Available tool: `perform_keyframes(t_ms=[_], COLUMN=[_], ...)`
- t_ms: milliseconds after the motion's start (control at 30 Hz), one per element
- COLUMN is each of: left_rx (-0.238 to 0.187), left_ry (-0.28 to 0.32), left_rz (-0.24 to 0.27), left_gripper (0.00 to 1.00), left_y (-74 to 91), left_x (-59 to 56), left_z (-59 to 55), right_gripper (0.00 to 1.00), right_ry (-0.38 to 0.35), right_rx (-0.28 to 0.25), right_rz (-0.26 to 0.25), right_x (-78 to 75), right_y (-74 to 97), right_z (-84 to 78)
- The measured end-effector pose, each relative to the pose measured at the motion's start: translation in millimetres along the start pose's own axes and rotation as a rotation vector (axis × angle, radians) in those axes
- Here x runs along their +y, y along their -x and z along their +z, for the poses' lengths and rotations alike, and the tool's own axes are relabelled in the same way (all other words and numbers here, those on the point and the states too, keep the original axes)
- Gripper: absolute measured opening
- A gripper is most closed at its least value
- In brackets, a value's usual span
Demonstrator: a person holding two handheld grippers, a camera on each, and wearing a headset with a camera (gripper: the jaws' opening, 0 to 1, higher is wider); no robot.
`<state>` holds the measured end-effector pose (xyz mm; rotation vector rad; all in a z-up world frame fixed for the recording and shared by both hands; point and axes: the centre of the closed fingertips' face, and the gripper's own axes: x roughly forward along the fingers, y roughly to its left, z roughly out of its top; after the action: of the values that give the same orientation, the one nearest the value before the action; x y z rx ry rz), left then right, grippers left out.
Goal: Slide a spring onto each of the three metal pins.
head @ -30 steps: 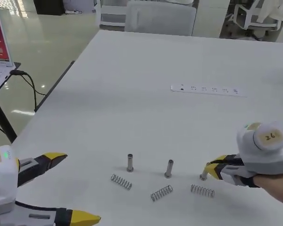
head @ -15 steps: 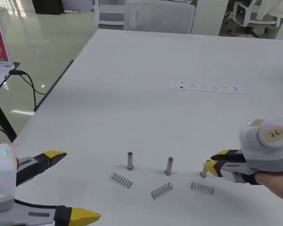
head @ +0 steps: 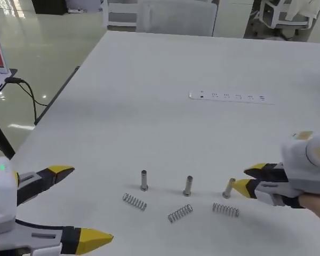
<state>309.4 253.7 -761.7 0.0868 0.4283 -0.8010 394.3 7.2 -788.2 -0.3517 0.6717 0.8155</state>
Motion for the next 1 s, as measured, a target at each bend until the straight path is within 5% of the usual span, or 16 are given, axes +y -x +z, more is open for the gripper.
perform_keyframes(t_ms=[433,1000], left_rx=[0.005,0.012], left_ry=[-0.003,-0.004], left_rz=[-0.008,-0.011], left_gripper=[0.98,0.98], left_y=[-0.9,0.5], left_x=[-2.1,-6.0], left_z=[0.5,-0.3], right_gripper=[0.24,0.23], right_ry=[0.072,0.288], right_rx=[0.041,0.156], right_rz=[0.012,0.118], right_x=[4.7,31.7], right_y=[9.0,-4.0], right_z=[-15.5,-39.5])
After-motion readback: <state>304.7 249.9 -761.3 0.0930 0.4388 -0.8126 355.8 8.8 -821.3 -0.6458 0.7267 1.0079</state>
